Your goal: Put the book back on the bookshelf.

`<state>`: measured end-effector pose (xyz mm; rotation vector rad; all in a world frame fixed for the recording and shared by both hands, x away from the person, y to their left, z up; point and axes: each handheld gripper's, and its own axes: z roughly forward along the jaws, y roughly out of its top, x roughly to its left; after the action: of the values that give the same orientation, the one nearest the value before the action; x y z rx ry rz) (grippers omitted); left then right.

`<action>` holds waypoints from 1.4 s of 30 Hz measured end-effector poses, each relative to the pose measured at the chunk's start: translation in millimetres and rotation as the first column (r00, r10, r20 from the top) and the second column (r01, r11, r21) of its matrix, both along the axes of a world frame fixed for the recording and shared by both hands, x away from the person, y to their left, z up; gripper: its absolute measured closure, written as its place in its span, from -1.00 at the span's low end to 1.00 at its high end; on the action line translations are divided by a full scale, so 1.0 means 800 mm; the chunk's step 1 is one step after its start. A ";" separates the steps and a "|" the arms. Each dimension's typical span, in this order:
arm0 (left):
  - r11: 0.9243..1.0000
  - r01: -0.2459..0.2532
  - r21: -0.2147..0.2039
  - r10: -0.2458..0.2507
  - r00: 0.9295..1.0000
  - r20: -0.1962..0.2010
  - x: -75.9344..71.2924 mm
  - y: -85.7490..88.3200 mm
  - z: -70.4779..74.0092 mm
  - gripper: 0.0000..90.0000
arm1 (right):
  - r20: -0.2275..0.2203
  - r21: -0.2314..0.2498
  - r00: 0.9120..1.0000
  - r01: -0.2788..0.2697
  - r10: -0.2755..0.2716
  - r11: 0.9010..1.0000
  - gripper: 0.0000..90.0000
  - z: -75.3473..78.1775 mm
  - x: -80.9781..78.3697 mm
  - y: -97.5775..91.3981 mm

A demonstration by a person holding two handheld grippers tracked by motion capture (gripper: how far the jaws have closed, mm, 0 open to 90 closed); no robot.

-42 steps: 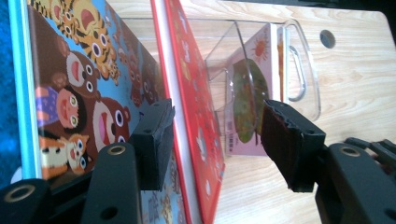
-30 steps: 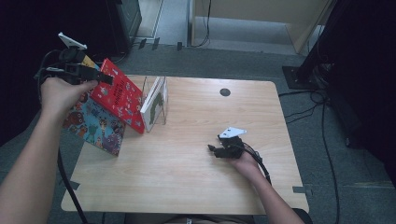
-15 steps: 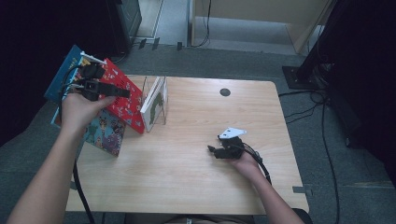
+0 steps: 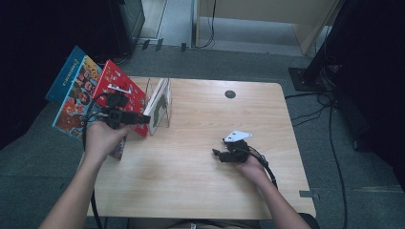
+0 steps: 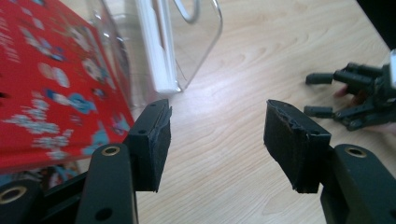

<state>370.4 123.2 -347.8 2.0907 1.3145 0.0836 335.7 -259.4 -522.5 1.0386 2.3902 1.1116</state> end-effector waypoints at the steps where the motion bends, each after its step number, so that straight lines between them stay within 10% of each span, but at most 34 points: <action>1: 1.000 0.003 -0.006 -0.003 1.000 0.003 -0.002 -0.003 -0.005 -0.07 | -0.001 0.000 1.000 -0.001 0.001 1.000 -0.24 0.000 0.000 0.000; 20: 0.994 0.110 -0.026 -0.110 0.994 0.011 -0.029 -0.063 -0.102 -0.09 | -0.004 -0.006 1.000 -0.017 0.017 1.000 -0.34 0.000 -0.003 0.000; 42: 0.994 0.099 0.051 -0.100 0.995 0.013 -0.048 -0.055 -0.179 -0.12 | -0.004 -0.012 1.000 -0.028 0.028 1.000 -0.42 0.000 -0.004 0.000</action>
<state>331.7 78.9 -490.8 2.1899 1.2083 0.0900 332.8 -259.1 -522.8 1.0078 2.4188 1.1046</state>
